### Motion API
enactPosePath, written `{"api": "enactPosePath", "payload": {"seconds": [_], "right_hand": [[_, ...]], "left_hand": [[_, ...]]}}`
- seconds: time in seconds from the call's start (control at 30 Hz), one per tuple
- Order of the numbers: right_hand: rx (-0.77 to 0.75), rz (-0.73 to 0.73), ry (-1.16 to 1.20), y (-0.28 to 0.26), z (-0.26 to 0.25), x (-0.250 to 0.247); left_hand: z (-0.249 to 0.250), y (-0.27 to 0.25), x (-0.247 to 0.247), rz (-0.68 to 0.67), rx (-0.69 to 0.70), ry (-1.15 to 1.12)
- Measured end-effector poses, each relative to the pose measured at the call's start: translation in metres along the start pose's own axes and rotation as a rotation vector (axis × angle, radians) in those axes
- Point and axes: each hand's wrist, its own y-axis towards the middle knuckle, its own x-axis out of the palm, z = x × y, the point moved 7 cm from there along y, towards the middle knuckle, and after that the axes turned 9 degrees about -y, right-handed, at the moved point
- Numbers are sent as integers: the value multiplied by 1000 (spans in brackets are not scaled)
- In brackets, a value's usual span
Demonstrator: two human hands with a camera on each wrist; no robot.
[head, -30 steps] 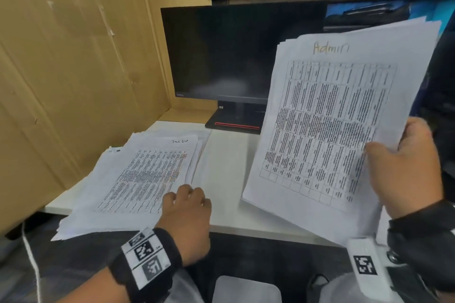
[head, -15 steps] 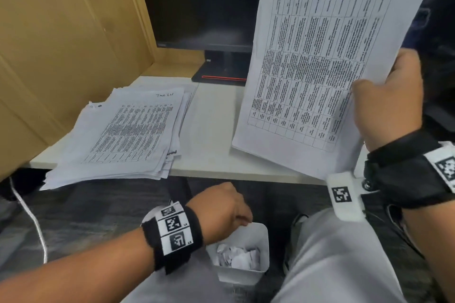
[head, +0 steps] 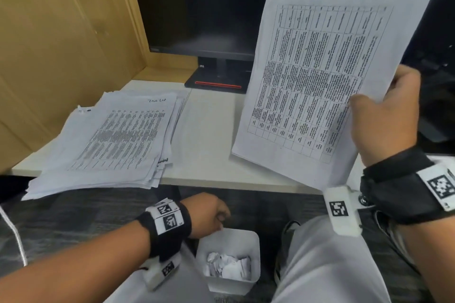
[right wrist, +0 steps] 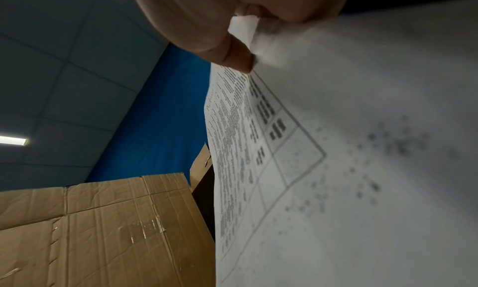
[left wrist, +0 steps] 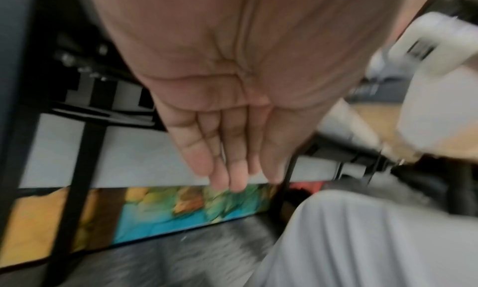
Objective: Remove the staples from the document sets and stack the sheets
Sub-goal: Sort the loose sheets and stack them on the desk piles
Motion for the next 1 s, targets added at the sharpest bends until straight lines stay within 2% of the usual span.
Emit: {"api": "enactPosePath", "payload": {"seconds": [0.07, 0.1, 0.13, 0.2, 0.23, 0.27, 0.3, 0.33, 0.4, 0.47, 0.63, 0.7, 0.87, 1.0], "right_hand": [[-2, -13, 18, 0, -2, 0], [-6, -19, 23, 0, -4, 0], [-14, -24, 31, -1, -6, 0], [-36, -37, 49, -1, -13, 2], [-42, -42, 54, -1, -15, 4], [-45, -51, 61, -1, -18, 8], [-40, -62, 70, -3, -20, 12], [-35, -70, 79, -6, -22, 17], [-43, -86, 101, -12, -27, 26], [-55, -122, 143, -19, -34, 33], [-107, -194, 153, -20, -39, 50], [-105, -218, 124, -17, -37, 58], [-81, -333, 39, -31, -26, 76], [-36, -333, 24, -35, -18, 80]], "left_hand": [[30, -28, -18, -2, 93, -92], [48, -44, -35, 40, 159, -186], [64, -59, -59, 136, 227, -295], [84, -84, -120, 515, 363, -440], [87, -92, -149, 707, 380, -455], [86, -94, -172, 828, 348, -467], [84, -89, -189, 842, 279, -520], [85, -81, -200, 794, 239, -645], [87, -64, -212, 685, 319, -967], [96, -58, -219, 687, 379, -1117], [110, -69, -224, 1003, 453, -957], [104, -71, -219, 1086, 437, -971], [81, -60, -199, 1091, 368, -1110], [71, -53, -190, 1061, 333, -1150]]}}
